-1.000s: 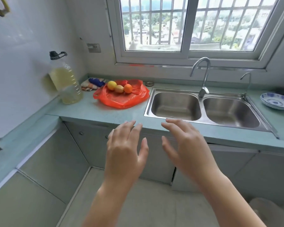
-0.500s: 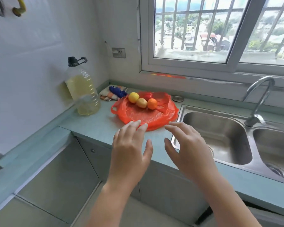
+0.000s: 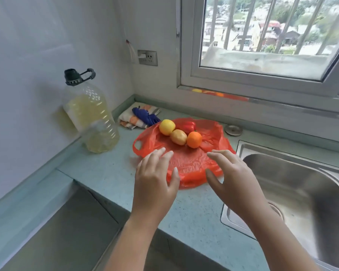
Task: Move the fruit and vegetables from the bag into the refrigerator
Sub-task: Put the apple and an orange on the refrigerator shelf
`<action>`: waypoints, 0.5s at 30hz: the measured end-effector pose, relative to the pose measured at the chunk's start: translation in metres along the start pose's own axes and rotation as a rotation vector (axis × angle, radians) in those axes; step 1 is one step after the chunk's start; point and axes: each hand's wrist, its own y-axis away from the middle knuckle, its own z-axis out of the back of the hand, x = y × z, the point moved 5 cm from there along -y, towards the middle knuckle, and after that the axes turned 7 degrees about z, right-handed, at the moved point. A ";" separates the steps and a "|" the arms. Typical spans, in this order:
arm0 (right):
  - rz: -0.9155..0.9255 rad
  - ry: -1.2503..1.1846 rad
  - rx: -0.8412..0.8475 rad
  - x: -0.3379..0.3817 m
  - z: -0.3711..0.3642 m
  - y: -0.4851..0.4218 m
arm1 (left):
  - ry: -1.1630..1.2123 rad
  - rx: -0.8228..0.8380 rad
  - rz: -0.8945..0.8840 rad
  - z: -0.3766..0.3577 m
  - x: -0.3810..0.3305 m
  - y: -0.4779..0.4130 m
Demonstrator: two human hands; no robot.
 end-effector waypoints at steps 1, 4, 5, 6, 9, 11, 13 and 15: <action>-0.016 0.003 0.005 -0.006 -0.009 -0.007 | 0.006 0.016 0.000 -0.008 0.008 -0.010; -0.057 0.029 0.031 -0.019 -0.038 -0.031 | 0.055 0.057 0.004 -0.032 0.035 -0.046; -0.072 0.038 0.046 -0.024 -0.048 -0.040 | 0.076 0.064 0.006 -0.041 0.044 -0.060; -0.095 0.039 0.063 -0.030 -0.059 -0.051 | 0.091 0.073 0.004 -0.049 0.055 -0.075; -0.163 0.048 0.099 -0.044 -0.091 -0.084 | 0.120 0.093 -0.019 -0.071 0.084 -0.118; -0.200 0.076 0.114 -0.051 -0.111 -0.103 | 0.093 0.123 -0.053 -0.088 0.103 -0.142; -0.261 0.086 0.124 -0.059 -0.127 -0.117 | 0.053 0.173 -0.095 -0.106 0.118 -0.160; -0.313 0.088 0.143 -0.068 -0.139 -0.124 | 0.041 0.230 -0.117 -0.125 0.130 -0.173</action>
